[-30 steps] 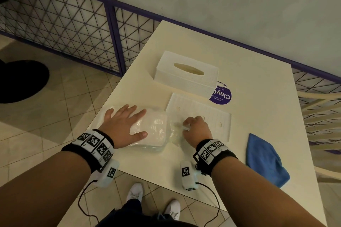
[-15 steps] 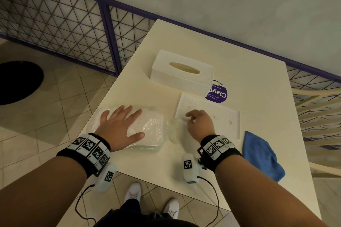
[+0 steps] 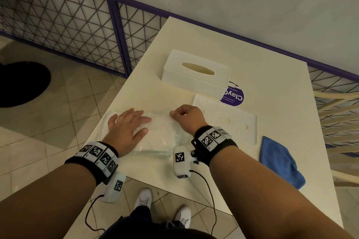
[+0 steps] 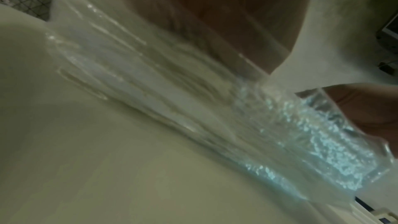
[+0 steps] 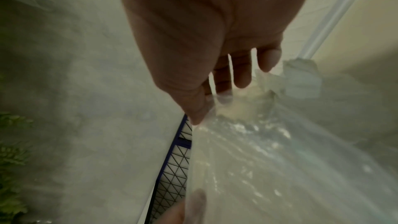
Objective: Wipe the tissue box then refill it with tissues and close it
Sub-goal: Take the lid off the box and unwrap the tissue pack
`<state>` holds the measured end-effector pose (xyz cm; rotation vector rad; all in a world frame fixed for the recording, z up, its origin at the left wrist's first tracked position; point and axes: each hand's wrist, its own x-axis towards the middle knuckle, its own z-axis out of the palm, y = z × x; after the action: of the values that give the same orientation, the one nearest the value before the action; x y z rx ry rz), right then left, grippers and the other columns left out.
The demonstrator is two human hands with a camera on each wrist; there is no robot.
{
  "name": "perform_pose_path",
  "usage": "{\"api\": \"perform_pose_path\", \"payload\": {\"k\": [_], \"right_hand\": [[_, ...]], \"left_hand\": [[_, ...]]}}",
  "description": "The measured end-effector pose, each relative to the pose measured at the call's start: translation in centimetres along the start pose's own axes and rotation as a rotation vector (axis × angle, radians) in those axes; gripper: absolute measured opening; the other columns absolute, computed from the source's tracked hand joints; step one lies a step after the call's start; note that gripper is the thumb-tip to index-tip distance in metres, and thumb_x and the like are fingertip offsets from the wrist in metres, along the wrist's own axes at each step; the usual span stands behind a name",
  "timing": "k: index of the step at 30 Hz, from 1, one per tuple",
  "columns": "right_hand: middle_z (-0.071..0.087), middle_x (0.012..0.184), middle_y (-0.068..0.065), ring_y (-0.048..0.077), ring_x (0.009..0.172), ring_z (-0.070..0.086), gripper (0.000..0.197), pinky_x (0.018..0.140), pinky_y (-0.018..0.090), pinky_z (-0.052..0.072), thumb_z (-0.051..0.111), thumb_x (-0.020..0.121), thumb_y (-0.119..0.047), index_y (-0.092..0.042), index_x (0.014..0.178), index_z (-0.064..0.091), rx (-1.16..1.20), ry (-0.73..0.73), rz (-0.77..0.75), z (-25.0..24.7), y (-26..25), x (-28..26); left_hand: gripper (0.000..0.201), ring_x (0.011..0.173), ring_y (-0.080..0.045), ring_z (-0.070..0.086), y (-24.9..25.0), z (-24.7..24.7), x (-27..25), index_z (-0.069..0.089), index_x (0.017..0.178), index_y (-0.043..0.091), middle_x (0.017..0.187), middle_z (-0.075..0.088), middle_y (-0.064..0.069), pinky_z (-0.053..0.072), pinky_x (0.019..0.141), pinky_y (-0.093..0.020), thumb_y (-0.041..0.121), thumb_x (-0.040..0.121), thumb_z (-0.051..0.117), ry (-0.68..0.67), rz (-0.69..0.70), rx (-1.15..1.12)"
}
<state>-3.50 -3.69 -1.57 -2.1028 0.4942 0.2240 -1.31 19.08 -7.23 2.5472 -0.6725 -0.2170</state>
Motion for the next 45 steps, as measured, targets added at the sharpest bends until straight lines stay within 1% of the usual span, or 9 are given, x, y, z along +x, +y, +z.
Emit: {"api": "perform_pose_path", "payload": {"k": [4, 7, 11, 16, 24, 30, 35, 40, 45], "right_hand": [[0.056, 0.068, -0.005, 0.01, 0.066, 0.05, 0.034, 0.068, 0.025, 0.041, 0.059, 0.087, -0.042, -0.014, 0.067, 0.06, 0.075, -0.057, 0.057, -0.7, -1.2, -0.5], [0.062, 0.087, -0.006, 0.009, 0.075, 0.048, 0.029, 0.075, 0.023, 0.038, 0.047, 0.085, -0.019, -0.02, 0.075, 0.074, 0.224, -0.223, 0.073, -1.1, -2.3, -1.2], [0.055, 0.101, -0.005, 0.012, 0.093, 0.049, 0.045, 0.083, 0.022, 0.04, 0.04, 0.082, 0.004, -0.021, 0.1, 0.072, -0.085, -0.166, -0.013, -0.9, -1.8, -0.5], [0.054, 0.108, 0.001, 0.015, 0.096, 0.052, 0.038, 0.081, 0.024, 0.041, 0.073, 0.08, -0.027, -0.016, 0.115, 0.061, -0.221, -0.162, 0.008, -0.4, 0.1, 0.0], [0.056, 0.127, 0.006, 0.021, 0.109, 0.058, 0.048, 0.08, 0.021, 0.041, 0.069, 0.083, -0.026, -0.016, 0.127, 0.054, -0.344, -0.146, -0.04, 0.7, -0.4, -0.2], [0.058, 0.122, 0.012, 0.014, 0.088, 0.05, 0.033, 0.054, 0.012, 0.033, 0.06, 0.087, -0.008, -0.01, 0.12, 0.055, -0.36, -0.186, -0.019, 0.8, -1.3, 0.2], [0.063, 0.112, 0.014, 0.028, 0.104, 0.06, 0.021, 0.066, 0.019, 0.039, 0.051, 0.091, -0.011, 0.0, 0.106, 0.061, -0.446, -0.203, 0.052, 0.9, -1.6, -0.1], [0.046, 0.067, 0.0, 0.013, 0.061, 0.042, 0.025, 0.053, 0.024, 0.033, 0.052, 0.086, -0.009, -0.013, 0.063, 0.043, -0.141, -0.039, 0.09, -0.6, -1.6, -0.8], [0.041, 0.065, -0.003, 0.011, 0.058, 0.039, 0.033, 0.051, 0.022, 0.031, 0.056, 0.089, -0.021, -0.018, 0.064, 0.035, -0.111, 0.08, 0.15, -1.0, -0.2, -1.2]], "left_hand": [[0.054, 0.143, -0.012, 0.018, 0.0, 0.0, -0.1, 0.05, 0.127, 0.043, 0.145, 0.039, 0.012, 0.002, 0.112, -0.048, 0.061, 0.083, 0.024, 0.041, 0.003, 0.0], [0.047, 0.141, -0.008, 0.02, 0.4, 0.0, -0.1, 0.058, 0.118, 0.041, 0.14, 0.044, 0.012, 0.001, 0.112, -0.046, 0.058, 0.082, 0.031, 0.12, 0.014, -0.016], [0.05, 0.139, 0.0, 0.019, 0.8, 0.4, 0.2, 0.062, 0.114, 0.037, 0.138, 0.046, 0.012, -0.003, 0.113, -0.043, 0.056, 0.078, 0.032, 0.147, -0.006, -0.061], [0.055, 0.141, -0.004, 0.019, 0.8, 0.6, 0.2, 0.06, 0.118, 0.035, 0.139, 0.045, 0.009, -0.005, 0.114, -0.04, 0.057, 0.078, 0.03, 0.128, -0.02, -0.077], [0.052, 0.141, -0.008, 0.022, 1.0, 0.5, -0.1, 0.058, 0.121, 0.035, 0.14, 0.045, 0.01, 0.005, 0.112, -0.044, 0.056, 0.081, 0.031, 0.172, -0.016, -0.018], [0.051, 0.141, -0.009, 0.024, 1.1, 0.3, -0.2, 0.057, 0.121, 0.035, 0.14, 0.045, 0.009, 0.008, 0.111, -0.044, 0.056, 0.081, 0.032, 0.176, -0.025, -0.017], [0.058, 0.143, -0.008, 0.019, 1.2, 0.2, -0.1, 0.052, 0.129, 0.034, 0.144, 0.042, 0.008, 0.003, 0.113, -0.045, 0.058, 0.084, 0.026, 0.162, -0.059, 0.007], [0.068, 0.147, -0.012, -0.002, 1.0, -0.2, -0.2, 0.021, 0.147, 0.037, 0.158, 0.017, 0.007, -0.012, 0.113, -0.048, 0.062, 0.085, 0.01, 0.025, -0.126, 0.096], [0.064, 0.146, -0.012, -0.011, 1.1, -0.4, -0.5, 0.012, 0.149, 0.038, 0.16, 0.003, 0.009, -0.016, 0.113, -0.048, 0.057, 0.088, 0.015, -0.046, -0.168, 0.066]]}}
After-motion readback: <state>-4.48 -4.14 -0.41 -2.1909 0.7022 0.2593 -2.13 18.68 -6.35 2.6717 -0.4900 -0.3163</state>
